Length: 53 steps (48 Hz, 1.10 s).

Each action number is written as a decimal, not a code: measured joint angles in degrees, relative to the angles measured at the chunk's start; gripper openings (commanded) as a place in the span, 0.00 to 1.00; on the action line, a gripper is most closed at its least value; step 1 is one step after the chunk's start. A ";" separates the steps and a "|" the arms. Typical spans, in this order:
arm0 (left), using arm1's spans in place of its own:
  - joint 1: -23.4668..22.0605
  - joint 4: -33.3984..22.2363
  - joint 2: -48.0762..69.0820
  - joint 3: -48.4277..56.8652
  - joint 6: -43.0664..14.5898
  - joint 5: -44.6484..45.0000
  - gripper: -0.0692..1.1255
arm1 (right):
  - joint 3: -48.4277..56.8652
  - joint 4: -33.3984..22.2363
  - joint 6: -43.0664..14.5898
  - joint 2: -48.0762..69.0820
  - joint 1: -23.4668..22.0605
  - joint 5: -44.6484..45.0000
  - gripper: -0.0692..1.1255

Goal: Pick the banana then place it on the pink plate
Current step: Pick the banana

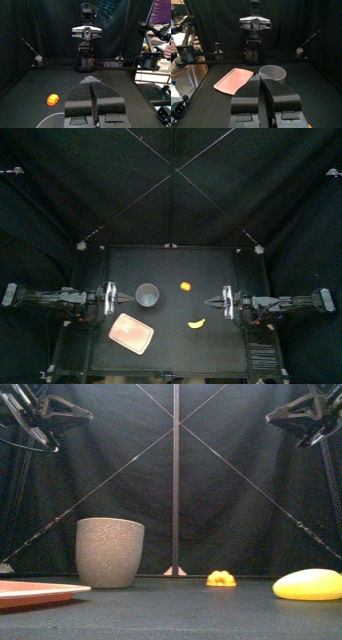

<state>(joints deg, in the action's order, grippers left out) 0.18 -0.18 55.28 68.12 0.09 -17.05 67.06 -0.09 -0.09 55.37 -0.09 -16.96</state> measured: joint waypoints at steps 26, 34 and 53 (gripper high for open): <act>2.02 -0.44 -2.29 2.11 -0.18 -5.36 0.04 | -2.46 6.33 -3.96 -29.36 0.00 7.56 0.22; 2.46 -0.35 -2.46 2.11 -0.26 -5.36 0.04 | -5.62 9.14 -5.54 -34.28 0.97 14.68 0.60; 5.01 -0.44 -2.55 2.20 -0.26 -5.63 0.04 | -7.65 10.81 -6.42 -36.47 2.55 20.39 0.95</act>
<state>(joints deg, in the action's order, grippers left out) 5.19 -0.62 52.73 70.31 -0.18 -22.68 59.41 10.72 -6.50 18.90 2.46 3.43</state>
